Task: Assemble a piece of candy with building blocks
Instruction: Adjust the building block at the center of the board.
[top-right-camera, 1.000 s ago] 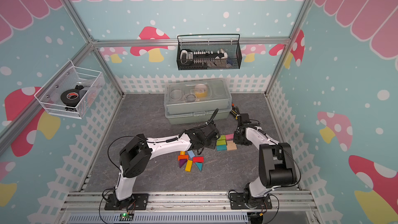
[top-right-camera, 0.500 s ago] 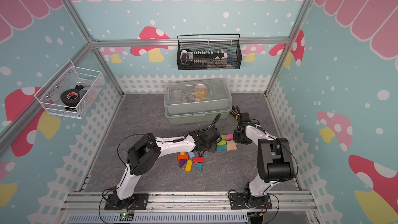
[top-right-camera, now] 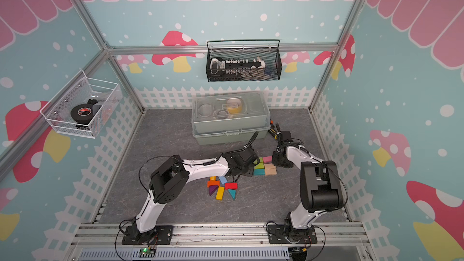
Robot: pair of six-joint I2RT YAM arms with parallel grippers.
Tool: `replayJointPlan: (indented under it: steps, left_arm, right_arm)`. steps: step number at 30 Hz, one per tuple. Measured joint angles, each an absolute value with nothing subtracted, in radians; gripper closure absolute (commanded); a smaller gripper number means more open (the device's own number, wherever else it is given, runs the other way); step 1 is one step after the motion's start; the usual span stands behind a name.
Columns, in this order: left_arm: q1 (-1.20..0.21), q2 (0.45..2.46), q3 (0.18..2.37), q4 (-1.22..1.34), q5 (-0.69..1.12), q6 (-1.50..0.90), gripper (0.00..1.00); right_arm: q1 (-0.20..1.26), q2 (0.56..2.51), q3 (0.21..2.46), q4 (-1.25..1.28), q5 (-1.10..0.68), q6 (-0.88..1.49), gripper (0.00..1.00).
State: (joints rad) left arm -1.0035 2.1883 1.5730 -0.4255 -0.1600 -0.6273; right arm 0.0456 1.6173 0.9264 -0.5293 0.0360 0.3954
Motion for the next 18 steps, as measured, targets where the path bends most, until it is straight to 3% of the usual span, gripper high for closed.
replayJointPlan:
  steps: [18]
  left_arm:
    - [-1.004,2.188,1.57,-0.425,-0.175,-0.628,0.53]
  right_arm:
    - [0.035,1.594,0.92,-0.535,0.036,0.397,0.63]
